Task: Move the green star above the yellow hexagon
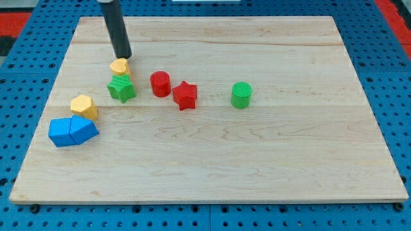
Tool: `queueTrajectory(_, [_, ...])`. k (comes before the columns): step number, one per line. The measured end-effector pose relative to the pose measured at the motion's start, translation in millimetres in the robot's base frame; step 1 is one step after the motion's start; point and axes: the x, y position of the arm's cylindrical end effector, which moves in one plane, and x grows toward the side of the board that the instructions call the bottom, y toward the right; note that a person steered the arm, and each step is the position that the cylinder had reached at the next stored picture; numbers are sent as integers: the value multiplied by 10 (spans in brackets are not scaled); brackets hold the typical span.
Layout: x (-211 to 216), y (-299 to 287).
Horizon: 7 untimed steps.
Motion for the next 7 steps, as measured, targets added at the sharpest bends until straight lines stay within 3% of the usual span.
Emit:
queueTrajectory(2, [225,483])
queueTrajectory(3, [503,438])
queueTrajectory(5, [1006,-172])
queueTrajectory(6, [821,-68])
queueTrajectory(7, [810,-563])
